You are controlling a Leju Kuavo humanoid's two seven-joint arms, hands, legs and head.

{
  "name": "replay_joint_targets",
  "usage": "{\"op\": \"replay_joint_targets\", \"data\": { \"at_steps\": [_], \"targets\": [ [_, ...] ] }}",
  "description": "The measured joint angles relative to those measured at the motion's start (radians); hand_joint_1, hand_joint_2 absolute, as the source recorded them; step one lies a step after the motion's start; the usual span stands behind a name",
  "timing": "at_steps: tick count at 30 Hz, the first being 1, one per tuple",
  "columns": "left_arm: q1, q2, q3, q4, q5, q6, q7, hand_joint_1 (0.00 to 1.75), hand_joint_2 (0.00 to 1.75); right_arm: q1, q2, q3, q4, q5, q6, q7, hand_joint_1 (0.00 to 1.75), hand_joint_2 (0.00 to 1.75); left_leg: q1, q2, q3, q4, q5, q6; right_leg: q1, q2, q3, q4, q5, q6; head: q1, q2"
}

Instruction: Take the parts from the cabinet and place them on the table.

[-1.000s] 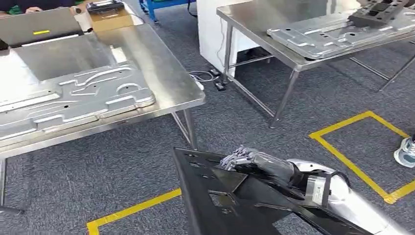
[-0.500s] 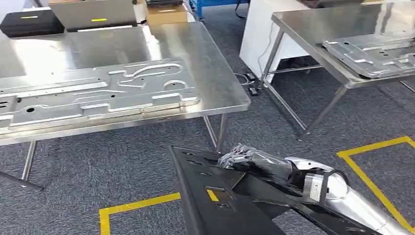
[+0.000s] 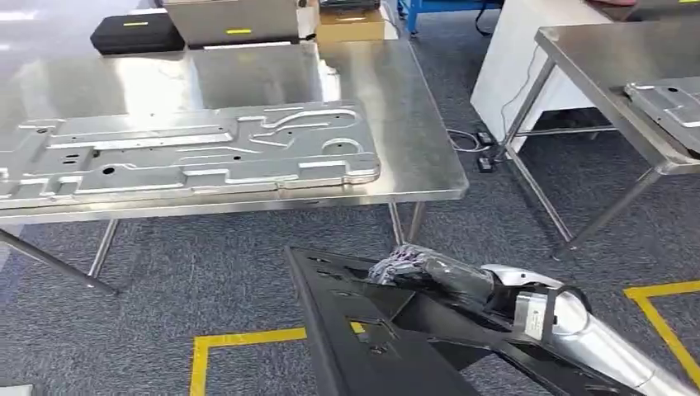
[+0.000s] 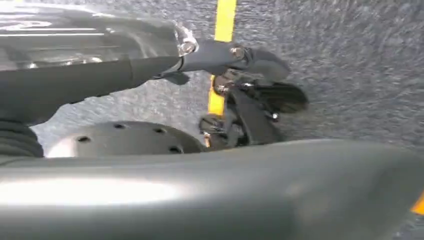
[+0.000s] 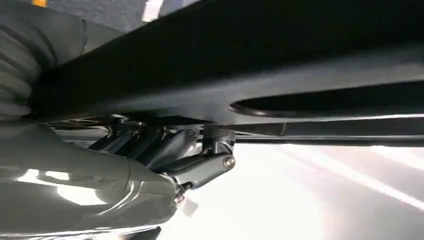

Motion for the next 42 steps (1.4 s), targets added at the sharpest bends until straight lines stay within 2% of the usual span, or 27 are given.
{"op": "replay_joint_targets", "data": {
  "at_steps": [2, 3, 4, 6, 7, 8, 9, 12, 13, 14, 15, 17, 18, 19, 20, 22, 24, 27, 28, 29, 32, 33, 34, 35, 37, 38, 42],
  "targets": [
    [-0.002, -0.001, 0.002, 0.0, 0.002, -0.001, 0.0, 0.0, 1.75, 0.0, 0.0, 0.0, 0.0, 0.0, 0.0, 0.002, 1.75, 1.75, 0.005, 0.009, -0.075, 0.141, -0.046, -0.006, 0.001, -0.028, 0.003, 0.0, -0.005, -0.003, 0.0, 0.0],
    [-0.001, -0.002, 0.003, 0.0, 0.003, -0.002, 0.0, 0.0, 1.75, 0.001, 0.0, 0.001, 0.0, 0.0, 0.0, 0.002, 1.75, 1.75, 0.006, 0.01, -0.087, 0.16, -0.039, -0.007, 0.001, -0.04, 0.007, 0.0, -0.008, -0.002, 0.0, 0.0],
    [0.0, -0.002, 0.006, 0.0, 0.004, -0.002, 0.0, 0.0, 1.75, 0.0, 0.0, 0.001, 0.0, -0.001, 0.001, 0.003, 1.75, 1.75, 0.007, 0.013, -0.077, 0.132, -0.01, -0.005, 0.001, -0.053, 0.012, 0.0, -0.013, -0.002, 0.0, 0.0],
    [0.002, -0.002, 0.009, 0.0, 0.007, -0.003, 0.0, 0.0, 1.75, -0.003, 0.0, 0.001, 0.0, -0.001, 0.001, 0.004, 1.75, 1.75, 0.003, 0.031, 0.0, -0.029, 0.085, 0.007, 0.002, -0.077, 0.029, 0.0, -0.024, 0.002, 0.0, 0.0],
    [0.001, -0.002, 0.01, 0.0, 0.009, -0.004, 0.0, 0.0, 1.75, -0.005, 0.0, 0.001, 0.0, -0.002, 0.001, 0.005, 1.75, 1.75, -0.004, 0.07, 0.037, -0.11, 0.115, 0.018, 0.002, -0.088, 0.036, -0.001, -0.03, 0.005, 0.0, 0.0],
    [-0.001, -0.001, 0.012, 0.0, 0.011, -0.004, 0.0, 0.0, 1.75, -0.005, 0.0, 0.001, 0.0, -0.002, 0.001, 0.006, 1.75, 1.75, -0.022, 0.114, 0.043, -0.114, 0.099, 0.026, 0.008, -0.098, 0.038, -0.001, -0.034, 0.012, -0.001, 0.0],
    [-0.004, -0.002, 0.014, 0.0, 0.013, -0.005, -0.001, 0.0, 1.75, -0.004, 0.0, 0.001, 0.0, -0.002, 0.001, 0.008, 1.75, 1.75, -0.023, 0.109, 0.045, -0.129, 0.094, 0.031, 0.01, -0.104, 0.036, -0.001, -0.035, 0.017, -0.001, 0.0],
    [0.0, -0.002, 0.015, 0.0, 0.014, -0.007, -0.001, 0.0, 1.75, -0.01, 0.002, 0.001, 0.0, -0.002, 0.003, 0.01, 1.75, 1.75, -0.022, 0.07, 0.042, -0.138, 0.095, 0.037, 0.011, -0.147, 0.052, -0.015, -0.04, 0.032, -0.001, 0.0],
    [0.003, -0.002, 0.016, 0.0, 0.015, -0.007, -0.002, 0.0, 1.75, -0.013, 0.001, 0.0, 0.0, -0.002, 0.003, 0.011, 1.75, 1.75, -0.013, 0.061, 0.052, -0.148, 0.1, 0.041, 0.006, -0.111, 0.056, -0.006, -0.053, 0.036, 0.0, 0.0],
    [0.002, -0.002, 0.016, 0.0, 0.016, -0.007, -0.003, 0.0, 1.75, -0.015, 0.001, 0.0, -0.001, -0.003, 0.002, 0.013, 1.75, 1.75, -0.009, 0.05, 0.056, -0.151, 0.101, 0.045, 0.006, -0.054, 0.04, 0.031, -0.078, 0.034, -0.002, 0.0],
    [-0.002, -0.002, 0.016, 0.0, 0.016, -0.007, -0.004, 0.0, 1.75, -0.015, 0.0, 0.0, 0.0, -0.003, 0.002, 0.013, 1.75, 1.75, -0.007, 0.038, 0.057, -0.151, 0.1, 0.048, 0.006, -0.024, 0.007, 0.097, -0.111, 0.032, -0.001, 0.0],
    [-0.005, -0.007, 0.018, 0.0, 0.02, -0.008, -0.004, 0.0, 1.75, -0.01, -0.001, 0.001, 0.0, -0.003, 0.003, 0.015, 1.75, 1.75, -0.008, 0.007, 0.057, -0.151, 0.099, 0.05, 0.007, -0.004, -0.086, 0.256, -0.166, 0.034, -0.002, 0.0],
    [-0.005, -0.007, 0.019, 0.0, 0.023, -0.01, -0.004, 0.0, 1.75, -0.008, -0.001, 0.001, 0.0, -0.003, 0.003, 0.016, 1.75, 1.75, -0.008, -0.006, 0.059, -0.151, 0.098, 0.05, 0.008, -0.003, -0.111, 0.287, -0.161, 0.035, -0.002, 0.0],
    [-0.005, -0.008, 0.022, 0.0, 0.024, -0.01, -0.004, 0.0, 1.75, -0.007, -0.001, 0.001, 0.0, -0.003, 0.003, 0.016, 1.75, 1.75, -0.008, -0.019, 0.062, -0.151, 0.097, 0.05, 0.008, -0.002, -0.113, 0.271, -0.132, 0.037, -0.002, 0.0],
    [-0.003, -0.008, 0.024, 0.0, 0.025, -0.01, -0.004, 0.0, 1.75, -0.007, -0.002, 0.001, 0.0, -0.003, 0.003, 0.016, 1.75, 1.75, -0.007, -0.022, 0.067, -0.151, 0.093, 0.051, 0.008, -0.002, -0.095, 0.214, -0.083, 0.038, -0.002, 0.0],
    [-0.001, -0.008, 0.026, 0.0, 0.028, -0.01, -0.005, 0.0, 1.75, -0.009, -0.002, 0.001, 0.0, -0.003, 0.001, 0.016, 1.75, 1.75, -0.006, -0.041, 0.079, -0.148, 0.085, 0.043, 0.007, 0.002, -0.034, 0.043, 0.023, 0.038, -0.002, 0.0],
    [-0.002, -0.008, 0.029, 0.0, 0.029, -0.01, -0.007, 0.0, 1.75, -0.008, -0.001, 0.001, -0.002, -0.001, -0.005, 0.012, 1.75, 1.75, -0.012, -0.05, 0.073, -0.14, 0.078, 0.033, 0.009, 0.01, -0.02, 0.005, 0.007, 0.023, -0.002, 0.0],
    [0.001, -0.008, 0.032, 0.0, 0.029, -0.01, -0.011, 0.0, 1.75, 0.0, -0.001, 0.001, -0.007, -0.002, -0.006, 0.009, 1.75, 1.75, -0.009, -0.051, 0.074, -0.146, 0.077, 0.026, 0.013, 0.01, -0.02, 0.004, 0.008, 0.008, -0.002, 0.0],
    [0.0, -0.006, 0.032, 0.0, 0.029, -0.01, -0.011, 0.0, 1.75, -0.001, 0.0, 0.001, -0.008, -0.002, -0.006, 0.009, 1.75, 1.75, -0.009, -0.041, 0.074, -0.141, 0.069, 0.02, 0.005, 0.006, -0.017, 0.001, 0.009, 0.004, -0.002, 0.0],
    [-0.001, -0.006, 0.032, 0.0, 0.029, -0.01, -0.013, 0.0, 1.75, 0.001, 0.001, 0.001, -0.008, -0.003, -0.007, 0.008, 1.75, 1.75, -0.011, -0.017, 0.063, -0.114, 0.052, 0.011, 0.004, 0.004, -0.013, 0.0, 0.005, -0.002, -0.005, 0.0],
    [-0.003, -0.006, 0.032, 0.0, 0.029, -0.012, -0.013, 0.0, 1.75, 0.01, 0.001, 0.001, -0.008, -0.004, -0.007, 0.006, 1.75, 1.75, 0.002, 0.008, -0.056, 0.113, -0.042, -0.006, 0.004, -0.008, -0.002, 0.001, -0.007, -0.009, -0.006, 0.0],
    [-0.001, -0.006, 0.032, 0.0, 0.029, -0.012, -0.013, 0.0, 1.75, 0.014, 0.002, 0.001, -0.008, -0.004, -0.007, 0.005, 1.75, 1.75, 0.004, 0.009, -0.083, 0.16, -0.047, -0.008, 0.004, -0.01, 0.004, 0.001, -0.011, -0.008, -0.006, 0.0],
    [0.0, -0.006, 0.032, 0.0, 0.029, -0.012, -0.013, 0.0, 1.75, 0.016, 0.002, 0.001, -0.008, -0.004, -0.006, 0.004, 1.75, 1.75, 0.006, 0.011, -0.088, 0.163, -0.033, -0.008, 0.004, -0.011, 0.01, 0.001, -0.016, -0.007, -0.006, 0.0],
    [0.001, -0.006, 0.032, 0.0, 0.029, -0.012, -0.013, 0.0, 1.75, 0.017, 0.002, 0.001, -0.008, -0.005, -0.006, 0.002, 1.75, 1.75, 0.007, 0.012, -0.071, 0.117, 0.007, -0.006, 0.004, -0.012, 0.02, 0.001, -0.023, -0.005, -0.006, 0.0],
    [0.0, -0.006, 0.032, 0.0, 0.029, -0.012, -0.013, 0.0, 1.75, 0.017, 0.002, 0.001, -0.01, -0.006, -0.007, -0.001, 1.75, 1.75, 0.006, 0.014, 0.007, -0.059, 0.11, 0.005, 0.004, -0.014, 0.044, 0.0, -0.039, 0.001, -0.006, 0.0],
    [0.0, -0.006, 0.032, 0.0, 0.029, -0.012, -0.013, 0.0, 1.75, 0.018, 0.002, 0.001, -0.011, -0.006, -0.007, -0.001, 1.75, 1.75, 0.004, 0.017, 0.03, -0.099, 0.114, 0.009, 0.002, -0.016, 0.05, -0.002, -0.045, 0.004, -0.006, 0.0],
    [0.0, -0.006, 0.032, 0.0, 0.029, -0.012, -0.014, 0.0, 1.75, 0.021, 0.002, -0.001, -0.014, -0.006, -0.007, -0.002, 1.75, 1.75, -0.006, 0.017, 0.044, -0.128, 0.084, 0.028, 0.005, -0.015, 0.057, -0.005, -0.04, 0.036, -0.011, 0.0]
  ]
}}
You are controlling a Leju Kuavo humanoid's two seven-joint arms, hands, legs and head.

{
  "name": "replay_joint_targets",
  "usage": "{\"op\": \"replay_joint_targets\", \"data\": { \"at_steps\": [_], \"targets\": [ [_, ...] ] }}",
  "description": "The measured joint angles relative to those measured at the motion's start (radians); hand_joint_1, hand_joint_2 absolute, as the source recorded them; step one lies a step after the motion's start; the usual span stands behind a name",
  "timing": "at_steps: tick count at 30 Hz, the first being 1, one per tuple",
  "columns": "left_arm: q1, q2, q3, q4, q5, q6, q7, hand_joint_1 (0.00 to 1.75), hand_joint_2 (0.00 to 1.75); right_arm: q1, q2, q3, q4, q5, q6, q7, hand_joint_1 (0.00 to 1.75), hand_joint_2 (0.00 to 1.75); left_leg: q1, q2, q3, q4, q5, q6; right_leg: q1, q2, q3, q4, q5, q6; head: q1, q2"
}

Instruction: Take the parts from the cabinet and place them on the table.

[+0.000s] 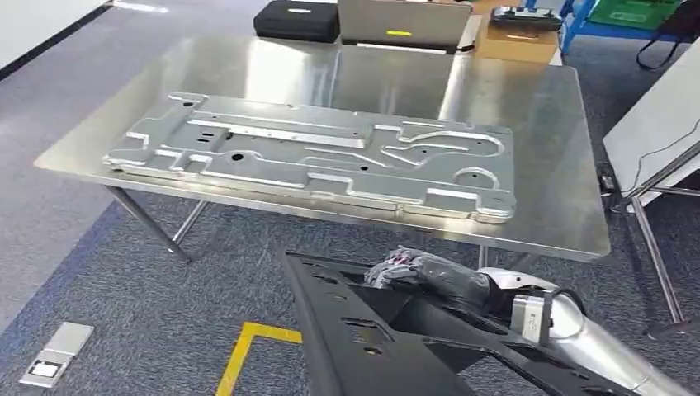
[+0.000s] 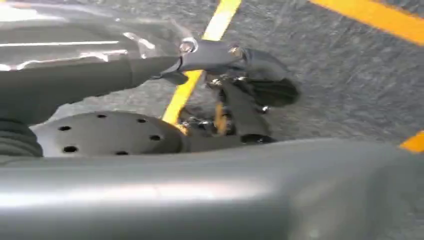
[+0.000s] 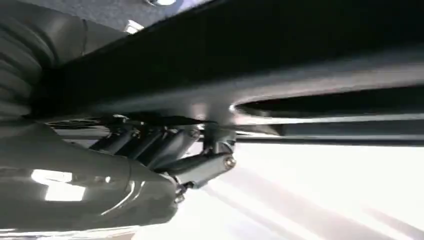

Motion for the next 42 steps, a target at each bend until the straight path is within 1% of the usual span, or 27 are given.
{"op": "replay_joint_targets", "data": {
  "at_steps": [2, 3, 5, 6, 7, 8, 10, 11, 13, 14, 16, 18, 21, 22, 24, 26, 27, 28, 29, 32, 33, 36, 37, 38, 39, 41, 42],
  "targets": [
    [0.003, 0.0, 0.0, 0.0, 0.0, 0.0, -0.002, 0.0, 1.75, 0.0, -0.001, -0.003, -0.002, 0.0, 0.0, 0.0, 1.75, 1.75, 0.008, -0.003, 0.032, -0.02, -0.003, 0.009, 0.0, 0.006, -0.003, 0.034, -0.013, 0.001, 0.0, 0.0],
    [0.0, 0.0, 0.0, 0.0, 0.0, 0.0, -0.002, 0.0, 1.75, -0.001, -0.001, -0.004, -0.002, 0.0, -0.001, 0.0, 1.75, 1.75, 0.008, -0.004, 0.039, -0.022, -0.006, 0.014, 0.0, 0.008, -0.032, 0.087, -0.034, -0.001, -0.001, 0.0],
    [-0.001, -0.001, 0.0, 0.0, 0.0, 0.0, -0.002, 0.0, 1.75, 0.003, -0.001, -0.007, -0.002, 0.0, -0.001, -0.002, 1.75, 1.75, 0.005, -0.005, 0.048, -0.022, -0.016, 0.022, 0.003, 0.009, -0.127, 0.23, -0.09, 0.003, -0.001, 0.0],
    [-0.001, -0.001, 0.0, 0.0, -0.002, 0.0, -0.002, 0.0, 1.75, 0.006, -0.001, -0.007, -0.002, 0.0, -0.001, -0.002, 1.75, 1.75, 0.003, -0.006, 0.053, -0.022, -0.022, 0.023, 0.004, 0.009, -0.168, 0.276, -0.102, 0.003, -0.002, 0.0],
    [0.0, -0.001, 0.0, 0.0, -0.003, 0.0, -0.002, 0.0, 1.75, 0.008, -0.001, -0.007, -0.002, 0.0, 0.0, -0.002, 1.75, 1.75, 0.001, -0.007, 0.062, -0.022, -0.029, 0.023, 0.004, 0.01, -0.187, 0.283, -0.09, 0.002, -0.001, 0.0],
    [0.002, -0.001, 0.0, 0.0, -0.003, 0.0, -0.002, 0.0, 1.75, 0.009, -0.001, -0.007, -0.002, 0.001, -0.001, -0.003, 1.75, 1.75, 0.001, -0.008, 0.071, -0.022, -0.036, 0.022, 0.005, 0.01, -0.188, 0.259, -0.059, 0.002, -0.001, 0.0],
    [0.002, -0.001, 0.0, 0.0, -0.003, 0.0, -0.003, 0.0, 1.75, 0.009, -0.001, -0.008, -0.002, 0.003, -0.001, -0.004, 1.75, 1.75, 0.0, -0.012, 0.102, -0.022, -0.057, 0.015, 0.006, 0.011, -0.141, 0.099, 0.067, 0.002, -0.001, 0.0],
    [0.001, -0.001, 0.0, 0.0, -0.003, 0.0, -0.003, 0.0, 1.75, 0.009, -0.001, -0.008, -0.002, 0.004, 0.0, -0.005, 1.75, 1.75, 0.0, -0.012, 0.113, -0.022, -0.067, 0.013, 0.008, 0.013, -0.122, 0.047, 0.097, -0.005, -0.001, 0.0],
    [-0.004, -0.002, 0.0, 0.0, -0.004, 0.002, -0.003, 0.0, 1.75, 0.01, 0.0, -0.009, -0.002, 0.005, 0.0, -0.005, 1.75, 1.75, -0.001, -0.014, 0.109, -0.02, -0.074, 0.002, 0.017, 0.014, -0.125, 0.032, 0.055, -0.018, -0.001, 0.0],
    [-0.001, -0.002, 0.0, 0.0, -0.005, 0.002, -0.002, 0.0, 1.75, 0.014, 0.0, -0.01, -0.003, 0.005, 0.0, -0.007, 1.75, 1.75, -0.001, -0.014, 0.116, -0.022, -0.081, -0.007, 0.017, 0.014, -0.126, 0.033, 0.074, -0.025, -0.001, 0.0],
    [-0.001, -0.002, 0.0, 0.0, -0.005, 0.002, -0.002, 0.0, 1.75, 0.012, 0.0, -0.01, -0.004, 0.005, -0.001, -0.008, 1.75, 1.75, -0.003, -0.013, 0.124, -0.016, -0.08, -0.009, 0.012, 0.014, -0.113, 0.027, 0.069, -0.036, -0.003, 0.0],
    [-0.005, -0.001, 0.0, 0.0, -0.005, 0.002, -0.003, 0.0, 1.75, 0.011, 0.002, -0.011, -0.008, 0.005, -0.001, -0.009, 1.75, 1.75, 0.0, -0.01, 0.099, 0.046, -0.094, -0.022, 0.004, 0.01, -0.093, 0.017, 0.062, -0.045, -0.009, 0.0],
    [-0.006, -0.001, 0.0, 0.0, -0.005, 0.002, -0.002, 0.0, 1.75, 0.013, 0.003, -0.011, -0.008, 0.006, -0.002, -0.009, 1.75, 1.75, 0.014, -0.008, -0.038, 0.25, -0.176, -0.046, 0.003, 0.007, -0.079, 0.017, 0.044, -0.048, -0.013, 0.0],
    [-0.003, -0.001, 0.0, 0.0, -0.005, 0.002, -0.002, 0.0, 1.75, 0.014, 0.003, -0.011, -0.008, 0.006, -0.002, -0.009, 1.75, 1.75, 0.016, -0.008, -0.068, 0.279, -0.178, -0.048, 0.002, 0.007, -0.073, 0.017, 0.038, -0.048, -0.013, 0.0],
    [0.0, -0.001, 0.0, 0.0, -0.005, 0.002, -0.002, 0.0, 1.75, 0.015, 0.004, -0.011, -0.008, 0.006, -0.002, -0.009, 1.75, 1.75, 0.017, -0.006, -0.067, 0.213, -0.099, -0.046, 0.001, 0.008, -0.049, 0.017, 0.022, -0.045, -0.013, 0.0],
    [0.001, -0.001, 0.0, 0.0, -0.005, 0.003, -0.002, 0.0, 1.75, 0.014, 0.008, -0.011, -0.008, 0.007, -0.002, -0.009, 1.75, 1.75, 0.016, -0.003, -0.021, 0.045, 0.033, -0.04, -0.001, 0.006, -0.02, 0.016, 0.004, -0.038, -0.014, 0.0],
    [0.002, -0.001, 0.0, 0.0, -0.005, 0.003, -0.001, 0.0, 1.75, 0.015, 0.008, -0.011, -0.008, 0.008, -0.002, -0.009, 1.75, 1.75, 0.012, 0.0, -0.022, 0.039, 0.032, -0.035, -0.001, 0.004, -0.015, 0.011, -0.001, -0.033, -0.015, 0.0],
    [0.001, -0.001, 0.0, 0.0, -0.005, 0.003, -0.001, 0.0, 1.75, 0.015, 0.01, -0.01, -0.007, 0.008, -0.002, -0.009, 1.75, 1.75, 0.003, 0.004, -0.027, 0.016, -0.002, -0.029, -0.001, 0.006, -0.02, 0.011, -0.002, -0.028, -0.019, 0.0],
    [0.002, -0.001, 0.0, 0.0, -0.006, 0.003, 0.0, 0.0, 1.75, 0.015, 0.01, -0.01, -0.008, 0.009, -0.002, -0.008, 1.75, 1.75, 0.001, 0.002, -0.026, 0.017, 0.024, -0.02, 0.0, 0.006, -0.021, 0.011, -0.008, -0.017, -0.025, 0.0],
    [0.004, -0.002, 0.0, 0.0, -0.006, 0.004, -0.001, 0.0, 1.75, 0.013, 0.013, -0.012, -0.011, 0.011, -0.003, -0.009, 1.75, 1.75, 0.009, 0.002, -0.005, -0.006, 0.023, -0.005, 0.0, 0.003, 0.003, -0.005, -0.023, -0.001, -0.029, 0.0],
    [0.001, -0.001, 0.0, 0.0, -0.006, 0.005, -0.003, 0.0, 1.75, 0.011, 0.013, -0.013, -0.011, 0.011, -0.003, -0.009, 1.75, 1.75, 0.008, 0.001, 0.009, -0.014, 0.019, 0.002, 0.003, 0.006, -0.003, 0.023, -0.036, -0.001, -0.028, 0.0],
    [-0.003, 0.0, 0.0, 0.0, -0.006, 0.005, -0.002, 0.0, 1.75, 0.014, 0.014, -0.013, -0.011, 0.014, -0.01, -0.014, 1.75, 1.75, 0.005, 0.001, 0.026, -0.016, 0.005, 0.017, 0.005, 0.011, -0.123, 0.234, -0.117, -0.003, -0.028, 0.0],
    [-0.003, 0.0, 0.0, 0.0, -0.006, 0.005, -0.002, 0.0, 1.75, 0.017, 0.016, -0.013, -0.011, 0.015, -0.015, -0.017, 1.75, 1.75, 0.003, 0.0, 0.031, -0.016, -0.001, 0.017, 0.005, 0.013, -0.165, 0.291, -0.121, -0.002, -0.029, 0.0],
    [-0.001, 0.0, 0.0, 0.0, -0.006, 0.005, -0.002, 0.0, 1.75, 0.018, 0.017, -0.014, -0.011, 0.016, -0.018, -0.019, 1.75, 1.75, 0.003, -0.001, 0.039, -0.016, -0.007, 0.017, 0.005, 0.013, -0.181, 0.291, -0.096, -0.001, -0.028, 0.0],
    [0.001, 0.0, 0.0, 0.0, -0.006, 0.005, -0.002, 0.0, 1.75, 0.018, 0.018, -0.016, -0.011, 0.016, -0.021, -0.02, 1.75, 1.75, 0.003, -0.003, 0.049, -0.016, -0.014, 0.016, 0.005, 0.013, -0.173, 0.247, -0.049, -0.001, -0.029, 0.0],
    [-0.001, 0.0, 0.0, 0.0, -0.006, 0.005, -0.002, 0.0, 1.75, 0.019, 0.019, -0.021, -0.014, 0.017, -0.024, -0.023, 1.75, 1.75, 0.002, -0.006, 0.073, -0.016, -0.03, 0.01, 0.005, 0.013, -0.12, 0.089, 0.063, -0.004, -0.029, 0.0],
    [0.001, 0.0, 0.0, 0.0, -0.006, 0.005, -0.003, 0.0, 1.75, 0.022, 0.02, -0.026, -0.017, 0.018, -0.025, -0.024, 1.75, 1.75, 0.003, -0.007, 0.079, -0.017, -0.038, 0.005, 0.008, 0.014, -0.103, 0.053, 0.071, -0.013, -0.029, 0.0]
  ]
}}
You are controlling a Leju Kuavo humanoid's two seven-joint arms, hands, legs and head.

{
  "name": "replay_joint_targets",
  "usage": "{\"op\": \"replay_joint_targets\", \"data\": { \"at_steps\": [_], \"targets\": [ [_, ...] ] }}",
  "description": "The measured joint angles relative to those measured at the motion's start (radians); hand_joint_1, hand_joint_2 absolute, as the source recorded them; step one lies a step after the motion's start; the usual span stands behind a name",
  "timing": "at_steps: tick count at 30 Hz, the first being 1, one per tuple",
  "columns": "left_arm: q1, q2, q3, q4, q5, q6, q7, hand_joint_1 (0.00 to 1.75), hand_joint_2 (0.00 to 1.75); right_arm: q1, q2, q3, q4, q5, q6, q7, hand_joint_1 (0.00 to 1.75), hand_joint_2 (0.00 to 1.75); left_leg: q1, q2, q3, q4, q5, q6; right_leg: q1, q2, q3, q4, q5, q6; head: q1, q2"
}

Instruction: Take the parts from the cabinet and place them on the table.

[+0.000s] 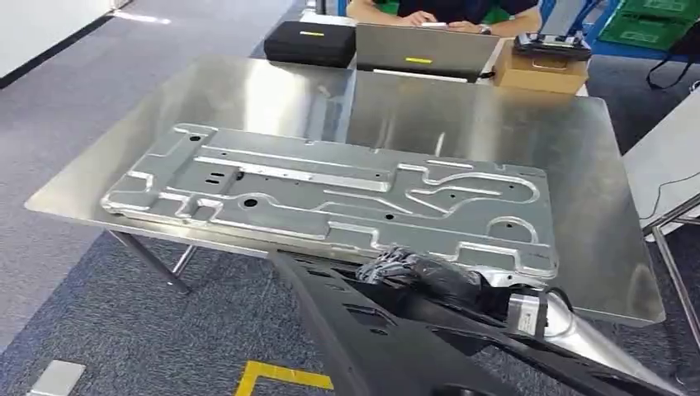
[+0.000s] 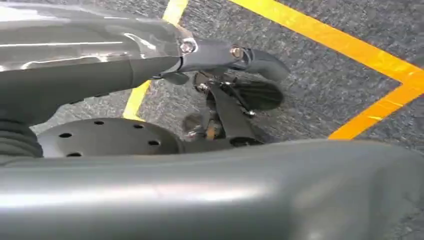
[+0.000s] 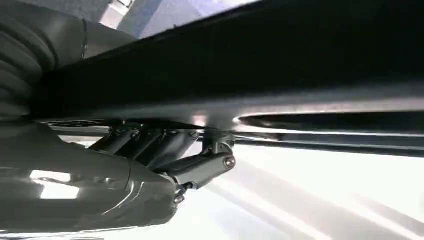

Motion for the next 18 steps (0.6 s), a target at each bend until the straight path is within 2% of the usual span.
{"op": "replay_joint_targets", "data": {
  "at_steps": [1, 2, 4, 5, 6, 7, 8, 9, 10, 11, 12, 13, 14, 15, 16, 18],
  "targets": [
    [-0.003, 0.0, 0.0, 0.0, 0.0, 0.0, 0.0, 0.0, 1.75, 0.002, 0.004, -0.007, -0.005, 0.0, -0.002, -0.002, 1.75, 1.75, -0.005, -0.003, -0.001, 0.006, -0.006, -0.009, 0.005, 0.0, 0.007, -0.024, -0.002, -0.004, -0.008, 0.0],
    [-0.004, 0.0, 0.0, 0.0, 0.0, 0.0, 0.0, 0.0, 1.75, 0.004, 0.006, -0.013, -0.008, 0.002, -0.003, -0.002, 1.75, 1.75, -0.003, -0.003, -0.004, 0.005, -0.005, -0.012, 0.007, 0.0, 0.01, -0.029, -0.015, -0.011, -0.009, 0.0],
    [-0.003, 0.0, 0.0, 0.0, 0.0, 0.0, 0.0, 0.0, 1.75, 0.008, 0.008, -0.021, -0.017, 0.003, -0.006, -0.002, 1.75, 1.75, -0.002, -0.001, 0.0, -0.003, -0.008, -0.019, 0.008, 0.002, 0.01, -0.031, -0.017, -0.018, -0.017, 0.0],
    [-0.004, 0.001, 0.0, 0.0, 0.0, 0.0, 0.0, 0.0, 1.75, 0.009, 0.011, -0.026, -0.02, 0.004, -0.008, -0.002, 1.75, 1.75, -0.003, -0.001, 0.001, -0.001, -0.017, -0.024, -0.004, 0.001, 0.018, -0.042, -0.015, -0.024, -0.022, 0.0],
    [-0.005, 0.002, 0.0, 0.0, -0.001, 0.0, -0.002, 0.0, 1.75, 0.011, 0.014, -0.031, -0.022, 0.005, -0.009, -0.003, 1.75, 1.75, -0.003, 0.0, -0.003, 0.016, -0.028, -0.032, -0.004, -0.002, 0.024, -0.045, -0.016, -0.028, -0.03, 0.0],
    [-0.006, 0.002, 0.0, 0.0, -0.003, 0.0, -0.003, 0.0, 1.75, 0.011, 0.02, -0.035, -0.027, 0.007, -0.012, -0.003, 1.75, 1.75, 0.0, 0.0, -0.029, 0.067, -0.055, -0.039, -0.006, -0.005, 0.028, -0.045, -0.019, -0.032, -0.051, 0.0],
    [-0.006, 0.002, 0.0, 0.0, -0.007, 0.002, -0.005, 0.0, 1.75, 0.012, 0.024, -0.037, -0.029, 0.007, -0.013, -0.006, 1.75, 1.75, 0.005, 0.001, -0.072, 0.145, -0.089, -0.046, -0.006, -0.007, 0.03, -0.045, -0.022, -0.035, -0.071, 0.0],
    [-0.005, 0.002, 0.0, 0.0, -0.008, 0.003, -0.009, 0.0, 1.75, 0.016, 0.03, -0.038, -0.031, 0.009, -0.013, -0.01, 1.75, 1.75, 0.009, 0.001, -0.116, 0.221, -0.114, -0.051, -0.006, -0.008, 0.032, -0.045, -0.025, -0.036, -0.084, 0.0],
    [-0.004, 0.002, 0.0, 0.0, -0.008, 0.005, -0.013, 0.0, 1.75, 0.022, 0.034, -0.04, -0.035, 0.011, -0.013, -0.01, 1.75, 1.75, 0.012, 0.002, -0.152, 0.278, -0.123, -0.054, -0.006, -0.008, 0.034, -0.045, -0.028, -0.036, -0.099, 0.0],
    [-0.002, 0.002, 0.0, 0.0, -0.009, 0.006, -0.014, 0.0, 1.75, 0.028, 0.038, -0.04, -0.036, 0.011, -0.013, -0.011, 1.75, 1.75, 0.015, 0.002, -0.168, 0.291, -0.109, -0.055, -0.007, -0.008, 0.039, -0.045, -0.033, -0.035, -0.111, 0.0],
    [-0.001, 0.002, 0.0, 0.0, -0.009, 0.006, -0.014, 0.0, 1.75, 0.029, 0.042, -0.04, -0.038, 0.012, -0.013, -0.011, 1.75, 1.75, 0.016, 0.002, -0.159, 0.258, -0.072, -0.056, -0.008, -0.007, 0.046, -0.045, -0.038, -0.033, -0.113, 0.0],
    [-0.001, 0.002, 0.0, 0.0, -0.009, 0.007, -0.015, 0.0, 1.75, 0.03, 0.044, -0.041, -0.039, 0.011, -0.013, -0.011, 1.75, 1.75, 0.017, 0.002, -0.133, 0.191, -0.021, -0.054, -0.009, -0.007, 0.055, -0.045, -0.043, -0.031, -0.12, 0.0],
    [-0.002, 0.002, 0.0, 0.0, -0.009, 0.008, -0.016, 0.0, 1.75, 0.029, 0.046, -0.043, -0.044, 0.008, -0.012, -0.012, 1.75, 1.75, 0.017, 0.002, -0.094, 0.095, 0.039, -0.052, -0.01, 0.0, 0.067, -0.045, -0.049, -0.026, -0.13, 0.0],
    [0.0, 0.002, 0.0, 0.0, -0.009, 0.008, -0.018, 0.0, 1.75, 0.029, 0.048, -0.044, -0.045, 0.003, -0.008, -0.013, 1.75, 1.75, 0.017, -0.007, -0.068, 0.04, 0.056, -0.048, -0.012, -0.001, 0.071, -0.046, -0.055, -0.022, -0.141, 0.0],
    [0.0, 0.002, 0.0, 0.0, -0.009, 0.009, -0.018, 0.0, 1.75, 0.027, 0.05, -0.045, -0.045, -0.004, -0.006, -0.013, 1.75, 1.75, 0.012, -0.011, -0.066, 0.034, 0.052, -0.043, -0.006, 0.002, 0.069, -0.045, -0.057, -0.017, -0.146, 0.0],
    [-0.001, 0.002, -0.001, 0.0, -0.009, 0.009, -0.019, 0.0, 1.75, 0.03, 0.053, -0.05, -0.05, -0.013, 0.0, -0.013, 1.75, 1.75, 0.008, -0.008, -0.063, 0.02, 0.036, -0.03, -0.008, 0.006, 0.061, -0.046, -0.055, -0.006, -0.149, 0.0]
  ]
}}
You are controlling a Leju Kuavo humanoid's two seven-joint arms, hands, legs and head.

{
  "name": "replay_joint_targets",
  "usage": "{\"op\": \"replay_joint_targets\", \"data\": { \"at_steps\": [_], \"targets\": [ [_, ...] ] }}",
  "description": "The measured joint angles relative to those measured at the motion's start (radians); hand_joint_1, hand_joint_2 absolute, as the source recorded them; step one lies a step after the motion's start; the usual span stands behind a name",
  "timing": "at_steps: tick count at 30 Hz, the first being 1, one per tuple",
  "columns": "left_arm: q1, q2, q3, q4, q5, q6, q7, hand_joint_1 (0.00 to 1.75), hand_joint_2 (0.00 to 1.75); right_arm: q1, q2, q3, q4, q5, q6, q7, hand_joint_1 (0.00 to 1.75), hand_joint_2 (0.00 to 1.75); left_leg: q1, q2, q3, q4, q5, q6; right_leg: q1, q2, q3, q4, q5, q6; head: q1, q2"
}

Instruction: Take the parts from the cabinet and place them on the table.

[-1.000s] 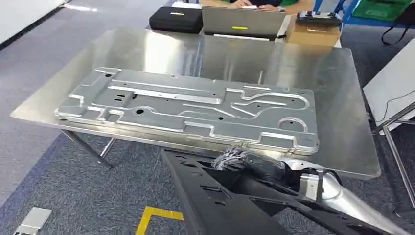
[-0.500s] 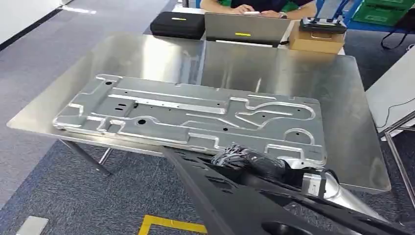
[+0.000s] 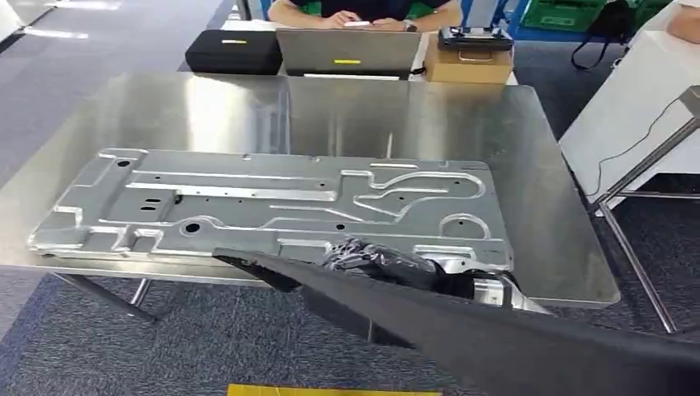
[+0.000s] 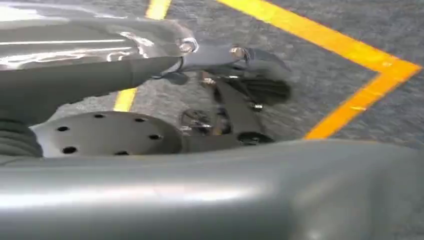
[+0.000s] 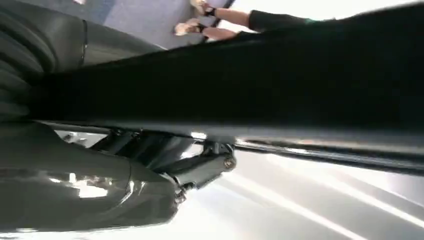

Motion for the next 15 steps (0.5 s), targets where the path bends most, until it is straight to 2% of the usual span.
{"op": "replay_joint_targets", "data": {
  "at_steps": [2, 3, 4, 6, 7, 8, 9, 11, 12, 13, 15],
  "targets": [
    [0.0, 0.0, 0.0, 0.0, 0.0, 0.002, -0.002, 0.0, 1.75, 0.0, 0.001, -0.006, -0.003, -0.002, 0.003, 0.0, 1.75, 1.75, 0.001, 0.002, 0.006, -0.012, 0.002, 0.007, -0.002, 0.001, 0.007, -0.01, -0.001, 0.015, -0.002, 0.0],
    [0.0, 0.0, 0.0, 0.0, -0.002, 0.003, -0.003, 0.0, 1.75, 0.001, 0.001, -0.01, -0.003, -0.003, 0.003, 0.001, 1.75, 1.75, 0.005, 0.009, 0.012, -0.02, 0.005, 0.014, -0.004, 0.0, 0.008, 0.004, -0.015, 0.015, 0.0, 0.0],
    [-0.002, 0.001, 0.0, 0.0, -0.003, 0.003, -0.003, 0.0, 1.75, -0.002, 0.002, -0.012, -0.003, -0.003, 0.003, 0.002, 1.75, 1.75, 0.005, 0.011, 0.015, -0.022, 0.004, 0.023, -0.002, 0.0, -0.015, 0.047, -0.042, 0.014, 0.0, 0.0],
    [-0.002, 0.001, -0.001, 0.0, -0.009, 0.003, -0.006, 0.0, 1.75, 0.0, 0.002, -0.013, -0.003, -0.002, 0.004, 0.005, 1.75, 1.75, 0.001, 0.018, 0.017, -0.022, 0.001, 0.03, -0.002, 0.0, -0.091, 0.195, -0.108, 0.012, 0.004, 0.0],
    [-0.001, 0.001, -0.001, 0.0, -0.01, 0.003, -0.007, 0.0, 1.75, 0.002, 0.002, -0.013, -0.003, -0.001, 0.005, 0.005, 1.75, 1.75, -0.001, 0.021, 0.018, -0.022, 0.0, 0.032, -0.001, 0.0, -0.131, 0.265, -0.126, 0.013, 0.005, 0.0],
    [-0.001, 0.001, -0.002, 0.0, -0.011, 0.003, -0.008, 0.0, 1.75, 0.004, 0.002, -0.013, -0.003, -0.001, 0.005, 0.006, 1.75, 1.75, -0.002, 0.024, 0.02, -0.022, -0.001, 0.032, -0.001, 0.0, -0.151, 0.293, -0.12, 0.014, 0.006, 0.0],
    [-0.001, 0.001, -0.002, 0.0, -0.011, 0.003, -0.009, 0.0, 1.75, 0.005, 0.002, -0.014, -0.003, -0.001, 0.005, 0.006, 1.75, 1.75, -0.002, 0.027, 0.023, -0.022, -0.003, 0.033, 0.0, 0.0, -0.146, 0.272, -0.092, 0.014, 0.007, 0.0],
    [-0.003, 0.002, -0.002, 0.0, -0.012, 0.003, -0.011, 0.0, 1.75, 0.004, 0.002, -0.015, -0.003, 0.0, 0.005, 0.009, 1.75, 1.75, -0.002, 0.03, 0.033, -0.021, -0.009, 0.029, 0.0, -0.005, -0.082, 0.119, 0.008, 0.014, 0.011, 0.0],
    [-0.003, 0.002, -0.002, 0.0, -0.013, 0.003, -0.012, 0.0, 1.75, 0.002, 0.002, -0.015, -0.003, 0.002, 0.005, 0.013, 1.75, 1.75, -0.002, 0.032, 0.038, -0.02, -0.013, 0.024, 0.002, -0.019, -0.046, 0.035, 0.047, 0.01, 0.016, 0.0],
    [-0.003, 0.002, -0.002, 0.0, -0.015, 0.003, -0.013, 0.0, 1.75, -0.001, 0.002, -0.015, -0.002, 0.002, 0.005, 0.016, 1.75, 1.75, -0.01, 0.034, 0.038, -0.016, -0.017, 0.018, 0.012, -0.034, -0.037, 0.014, 0.035, 0.004, 0.018, 0.0],
    [-0.001, 0.002, -0.002, 0.0, -0.016, 0.002, -0.016, 0.0, 1.75, -0.005, 0.004, -0.015, -0.002, 0.005, 0.005, 0.021, 1.75, 1.75, -0.009, 0.039, 0.038, -0.018, -0.017, 0.01, 0.012, -0.025, -0.037, 0.007, 0.034, -0.004, 0.019, 0.0]
  ]
}}
